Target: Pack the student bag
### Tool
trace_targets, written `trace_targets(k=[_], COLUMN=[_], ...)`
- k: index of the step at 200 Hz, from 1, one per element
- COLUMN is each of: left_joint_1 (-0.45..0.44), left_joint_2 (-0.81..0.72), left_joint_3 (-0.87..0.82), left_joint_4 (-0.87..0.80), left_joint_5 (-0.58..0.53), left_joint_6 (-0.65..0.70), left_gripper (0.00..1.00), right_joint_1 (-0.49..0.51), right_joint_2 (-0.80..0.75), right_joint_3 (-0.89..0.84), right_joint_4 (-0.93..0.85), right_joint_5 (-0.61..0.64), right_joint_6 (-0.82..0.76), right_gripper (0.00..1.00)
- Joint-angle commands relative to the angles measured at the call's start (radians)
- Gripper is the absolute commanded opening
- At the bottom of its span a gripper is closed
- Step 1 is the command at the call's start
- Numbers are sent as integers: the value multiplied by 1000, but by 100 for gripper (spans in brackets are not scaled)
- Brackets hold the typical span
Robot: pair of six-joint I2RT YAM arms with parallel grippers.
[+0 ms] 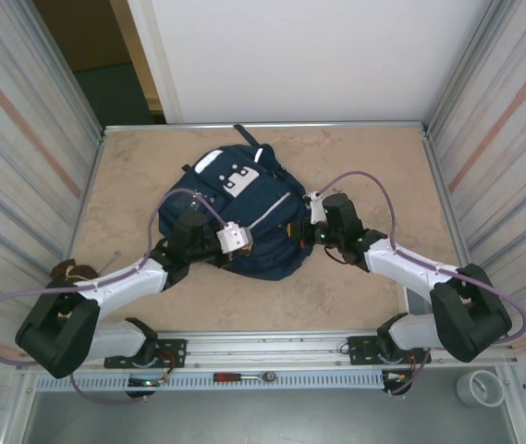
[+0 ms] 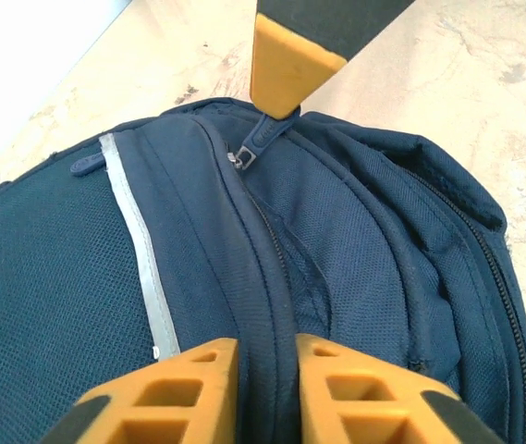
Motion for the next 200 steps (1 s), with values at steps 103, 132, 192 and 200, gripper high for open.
trace_targets(k=[103, 132, 192, 200], left_joint_1=[-172, -174, -175, -174], left_joint_2=[107, 191, 204, 190], left_joint_3=[182, 212, 227, 224], left_joint_4=[-194, -206, -199, -190], left_joint_5=[-211, -247, -259, -239], left_joint_6=[-40, -36, -58, -66], left_gripper=[60, 58, 26, 20], right_joint_1=[54, 54, 52, 52], right_joint_2=[55, 45, 43, 48], right_joint_3=[-2, -11, -36, -39], right_joint_4=[63, 63, 66, 69], right_joint_5=[44, 51, 79, 81], right_joint_6=[50, 53, 41, 35], right_gripper=[0, 0, 0, 0])
